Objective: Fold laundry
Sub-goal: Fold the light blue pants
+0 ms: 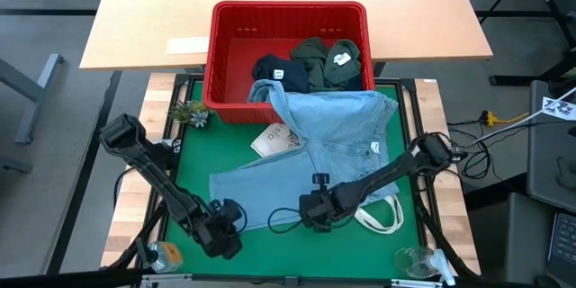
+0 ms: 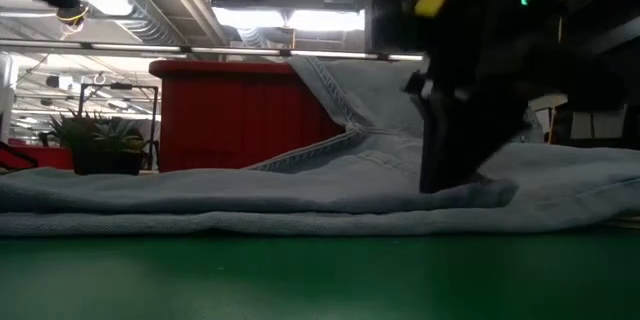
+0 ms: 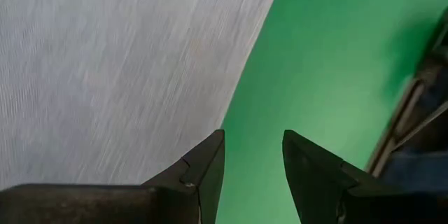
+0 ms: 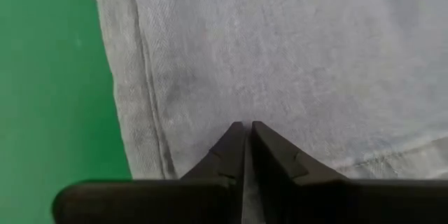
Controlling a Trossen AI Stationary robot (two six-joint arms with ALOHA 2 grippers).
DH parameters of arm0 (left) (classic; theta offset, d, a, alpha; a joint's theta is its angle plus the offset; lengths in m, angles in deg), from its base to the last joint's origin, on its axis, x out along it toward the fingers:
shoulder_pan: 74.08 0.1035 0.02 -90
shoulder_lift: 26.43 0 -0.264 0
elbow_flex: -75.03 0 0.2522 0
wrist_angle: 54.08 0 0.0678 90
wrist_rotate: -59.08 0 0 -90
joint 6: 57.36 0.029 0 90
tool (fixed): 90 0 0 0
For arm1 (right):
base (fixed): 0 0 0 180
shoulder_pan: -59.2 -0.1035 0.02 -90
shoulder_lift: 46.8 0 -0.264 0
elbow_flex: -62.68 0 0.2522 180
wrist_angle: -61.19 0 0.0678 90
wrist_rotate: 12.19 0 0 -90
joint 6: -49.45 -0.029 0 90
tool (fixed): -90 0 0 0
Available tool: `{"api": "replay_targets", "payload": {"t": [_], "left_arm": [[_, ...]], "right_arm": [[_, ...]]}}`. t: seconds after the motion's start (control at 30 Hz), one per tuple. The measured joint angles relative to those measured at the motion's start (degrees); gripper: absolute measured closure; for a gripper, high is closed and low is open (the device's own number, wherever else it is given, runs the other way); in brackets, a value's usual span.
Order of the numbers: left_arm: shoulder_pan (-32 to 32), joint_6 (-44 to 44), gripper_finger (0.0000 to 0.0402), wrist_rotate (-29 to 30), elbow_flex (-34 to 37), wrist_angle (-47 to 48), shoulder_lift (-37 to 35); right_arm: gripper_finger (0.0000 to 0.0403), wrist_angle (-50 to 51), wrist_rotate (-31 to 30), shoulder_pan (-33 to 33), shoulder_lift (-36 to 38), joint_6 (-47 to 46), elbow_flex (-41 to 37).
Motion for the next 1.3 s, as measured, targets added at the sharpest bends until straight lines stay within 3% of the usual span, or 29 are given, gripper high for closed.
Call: {"api": "replay_targets", "payload": {"t": [0.43,0.73,0.93,1.3], "left_arm": [[-0.84,-2.82,0.0263,-10.97,-0.14,1.66,5.13],[-0.82,-4.20,0.0266,-12.90,-0.19,1.71,5.23],[-0.84,-4.37,0.0290,-12.70,-0.11,1.49,5.26],[-1.10,0.60,0.0330,-14.11,-6.28,2.81,5.52]], "right_arm": [[0.0372,1.73,2.85,0.04,-1.51,-0.35,1.28],[0.0372,12.75,3.85,-1.38,3.87,-0.04,4.63],[0.0372,22.03,0.19,-1.14,9.43,0.00,4.61],[0.0372,25.94,-1.94,-1.18,12.89,0.02,4.61]]}}
